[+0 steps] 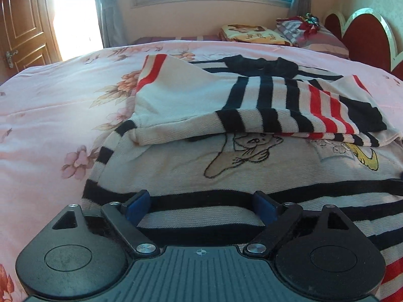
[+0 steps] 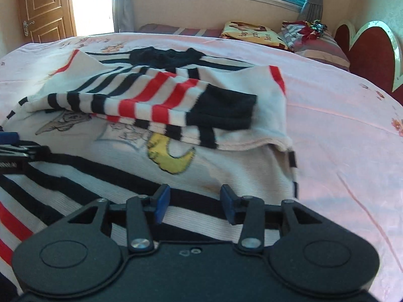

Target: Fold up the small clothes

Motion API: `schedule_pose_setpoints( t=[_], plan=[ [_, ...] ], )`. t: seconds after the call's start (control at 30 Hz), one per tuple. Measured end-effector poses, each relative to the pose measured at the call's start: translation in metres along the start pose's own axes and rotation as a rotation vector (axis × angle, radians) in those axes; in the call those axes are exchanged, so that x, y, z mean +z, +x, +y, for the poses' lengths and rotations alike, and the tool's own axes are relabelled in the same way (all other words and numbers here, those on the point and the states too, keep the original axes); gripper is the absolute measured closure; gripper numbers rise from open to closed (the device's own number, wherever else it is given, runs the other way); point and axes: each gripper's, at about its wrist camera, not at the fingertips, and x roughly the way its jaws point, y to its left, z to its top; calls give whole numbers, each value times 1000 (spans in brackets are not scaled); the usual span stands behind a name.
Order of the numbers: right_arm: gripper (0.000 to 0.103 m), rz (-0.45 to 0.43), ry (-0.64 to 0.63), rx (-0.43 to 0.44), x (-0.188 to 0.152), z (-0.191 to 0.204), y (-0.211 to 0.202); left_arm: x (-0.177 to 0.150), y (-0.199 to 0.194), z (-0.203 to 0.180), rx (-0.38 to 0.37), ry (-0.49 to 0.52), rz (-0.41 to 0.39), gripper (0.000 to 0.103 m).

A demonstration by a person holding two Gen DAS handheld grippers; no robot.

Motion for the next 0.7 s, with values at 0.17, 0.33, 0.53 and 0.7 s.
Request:
schedule_pose_setpoints(
  t=[0.17,0.33,0.53,0.7],
  plan=[
    [60,-21,90,1,-24,-38,-12,-9,-10,7,41,-28,10,15],
    [58,-25,96,-5,-23,-30,-25,-13,-31,3,55,-15,31,15],
    [55,-48,114,121,-23,11,-49,-22,-56,-21,-32,41,15,15],
    [53,-37,35,153,-31,60,-54,-44,-49,-18,-43,82,41,14]
  ],
)
